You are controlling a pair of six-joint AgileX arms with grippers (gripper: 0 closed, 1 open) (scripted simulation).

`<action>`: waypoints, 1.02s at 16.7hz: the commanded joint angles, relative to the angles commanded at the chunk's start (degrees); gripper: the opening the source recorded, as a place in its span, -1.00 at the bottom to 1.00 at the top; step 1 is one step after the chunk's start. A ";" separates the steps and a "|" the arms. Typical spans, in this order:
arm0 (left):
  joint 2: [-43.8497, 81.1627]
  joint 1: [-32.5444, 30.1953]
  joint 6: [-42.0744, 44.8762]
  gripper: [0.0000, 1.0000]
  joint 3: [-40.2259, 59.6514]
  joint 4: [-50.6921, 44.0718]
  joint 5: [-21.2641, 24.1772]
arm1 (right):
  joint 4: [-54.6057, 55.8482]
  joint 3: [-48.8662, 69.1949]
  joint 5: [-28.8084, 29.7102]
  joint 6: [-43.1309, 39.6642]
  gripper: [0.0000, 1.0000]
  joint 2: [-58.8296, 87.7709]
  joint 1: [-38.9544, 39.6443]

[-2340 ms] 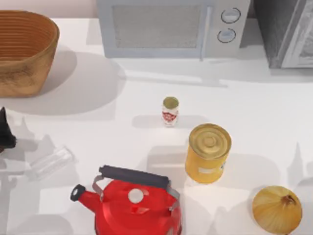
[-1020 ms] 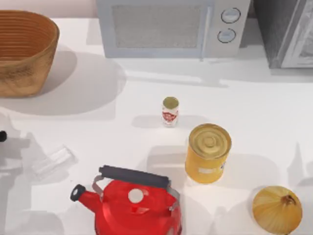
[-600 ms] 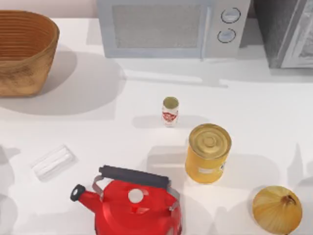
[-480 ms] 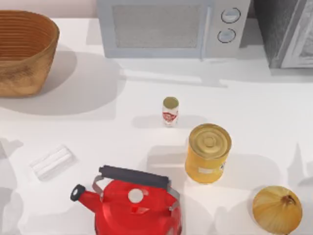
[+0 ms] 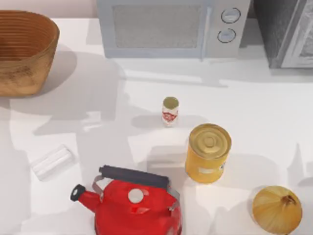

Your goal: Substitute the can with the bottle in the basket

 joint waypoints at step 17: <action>6.34 -8.23 1.08 -1.00 5.92 1.42 -2.33 | 0.00 0.00 0.00 0.00 1.00 0.00 0.00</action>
